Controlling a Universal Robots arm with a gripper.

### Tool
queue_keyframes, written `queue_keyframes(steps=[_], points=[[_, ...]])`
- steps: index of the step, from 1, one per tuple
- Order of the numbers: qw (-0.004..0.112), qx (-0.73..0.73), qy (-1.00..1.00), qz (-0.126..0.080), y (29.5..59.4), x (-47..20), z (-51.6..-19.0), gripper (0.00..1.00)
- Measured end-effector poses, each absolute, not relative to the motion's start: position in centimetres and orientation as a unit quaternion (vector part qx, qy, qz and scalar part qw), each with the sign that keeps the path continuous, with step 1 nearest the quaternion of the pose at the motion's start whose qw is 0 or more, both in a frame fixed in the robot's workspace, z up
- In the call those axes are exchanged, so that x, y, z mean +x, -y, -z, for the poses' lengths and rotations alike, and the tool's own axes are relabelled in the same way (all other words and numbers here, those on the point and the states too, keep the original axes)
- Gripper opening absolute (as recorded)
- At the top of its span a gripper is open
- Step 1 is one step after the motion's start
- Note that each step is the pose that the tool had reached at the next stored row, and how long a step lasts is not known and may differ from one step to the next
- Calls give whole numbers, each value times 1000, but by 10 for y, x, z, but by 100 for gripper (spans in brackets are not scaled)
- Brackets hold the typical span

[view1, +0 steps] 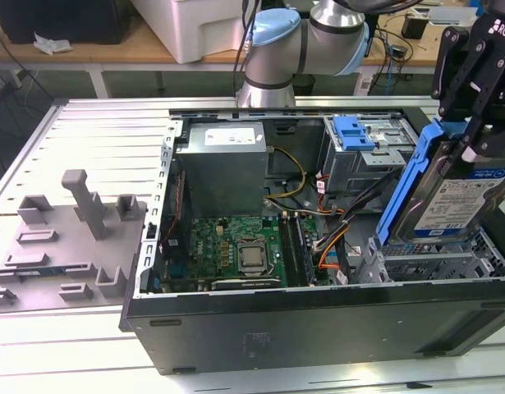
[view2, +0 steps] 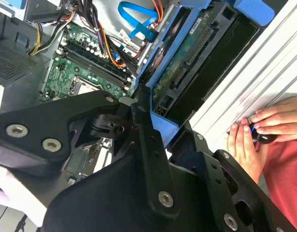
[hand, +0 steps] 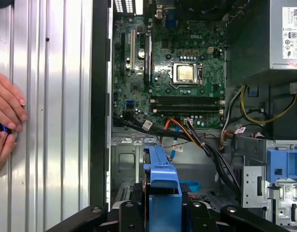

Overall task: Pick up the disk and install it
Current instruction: 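Insert the disk into the insertion slot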

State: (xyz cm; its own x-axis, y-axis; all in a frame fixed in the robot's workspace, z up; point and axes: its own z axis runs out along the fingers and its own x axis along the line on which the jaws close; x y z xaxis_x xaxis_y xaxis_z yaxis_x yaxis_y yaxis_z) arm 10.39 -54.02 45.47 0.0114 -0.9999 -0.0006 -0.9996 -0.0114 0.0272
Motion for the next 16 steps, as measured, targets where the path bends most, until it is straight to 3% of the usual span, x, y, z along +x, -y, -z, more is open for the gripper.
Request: queue_keyframes(steps=[16], points=[[9,715,699,10,540,104,-451,37]])
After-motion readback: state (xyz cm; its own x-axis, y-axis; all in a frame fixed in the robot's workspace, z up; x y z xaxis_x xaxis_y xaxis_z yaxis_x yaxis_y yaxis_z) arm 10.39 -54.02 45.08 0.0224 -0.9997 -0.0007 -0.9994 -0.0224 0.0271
